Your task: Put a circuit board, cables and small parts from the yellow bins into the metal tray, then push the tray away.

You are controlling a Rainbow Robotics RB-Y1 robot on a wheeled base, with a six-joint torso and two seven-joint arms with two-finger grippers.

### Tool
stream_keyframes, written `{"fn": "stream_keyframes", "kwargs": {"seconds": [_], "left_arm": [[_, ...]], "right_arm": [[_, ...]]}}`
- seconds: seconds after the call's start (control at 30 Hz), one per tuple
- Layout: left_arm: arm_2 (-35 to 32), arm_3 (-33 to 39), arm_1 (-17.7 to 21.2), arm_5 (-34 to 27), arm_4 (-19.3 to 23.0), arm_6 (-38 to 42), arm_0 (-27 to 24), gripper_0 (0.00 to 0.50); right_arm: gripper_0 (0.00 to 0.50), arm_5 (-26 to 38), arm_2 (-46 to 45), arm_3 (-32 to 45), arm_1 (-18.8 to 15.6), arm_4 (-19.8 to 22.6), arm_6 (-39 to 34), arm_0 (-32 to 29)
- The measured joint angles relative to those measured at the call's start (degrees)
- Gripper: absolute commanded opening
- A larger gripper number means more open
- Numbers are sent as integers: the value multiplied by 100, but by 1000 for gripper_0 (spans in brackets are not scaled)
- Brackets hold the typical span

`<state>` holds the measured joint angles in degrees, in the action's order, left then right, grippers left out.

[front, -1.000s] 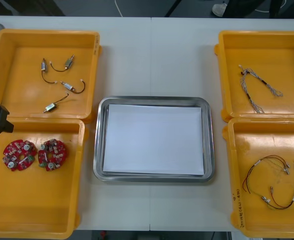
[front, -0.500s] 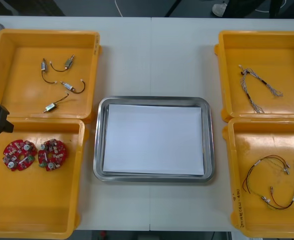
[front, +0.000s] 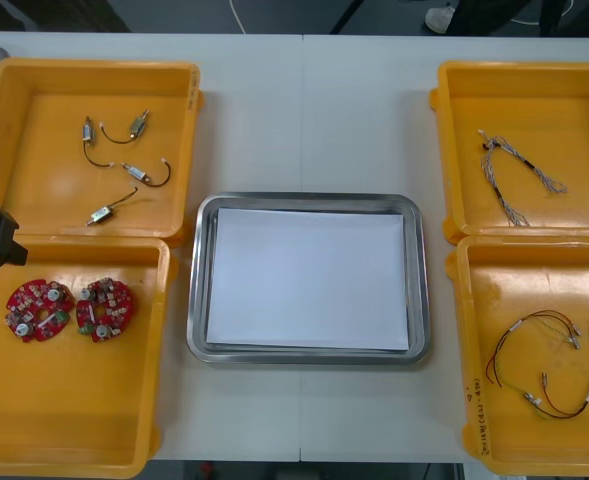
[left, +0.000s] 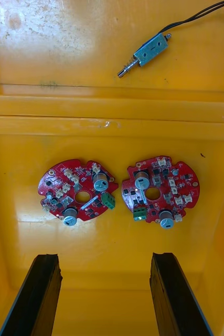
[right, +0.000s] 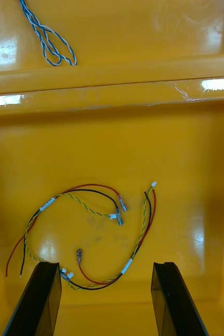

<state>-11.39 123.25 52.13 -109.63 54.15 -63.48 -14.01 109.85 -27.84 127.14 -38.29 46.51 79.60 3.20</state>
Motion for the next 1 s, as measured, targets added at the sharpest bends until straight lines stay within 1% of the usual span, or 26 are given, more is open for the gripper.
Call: {"fn": "stream_keyframes", "kwargs": {"seconds": [0.23,0.5,0.7,0.8,1.0], "left_arm": [[1,0,-1,0,0,0,4,500],[1,-1,-7,0,0,0,163,500],[1,-1,-7,0,0,0,178,500],[1,-1,-7,13,-5,0,224,500],[1,-1,-6,410,-8,-2,427,500]], "right_arm": [[500,0,0,0,-8,1,0,0],[500,0,0,0,-23,15,-10,-25],[500,0,0,0,-23,15,-384,-176],[500,0,-2,0,-16,8,-386,-320],[500,0,-44,22,147,-111,-387,-574]]}}
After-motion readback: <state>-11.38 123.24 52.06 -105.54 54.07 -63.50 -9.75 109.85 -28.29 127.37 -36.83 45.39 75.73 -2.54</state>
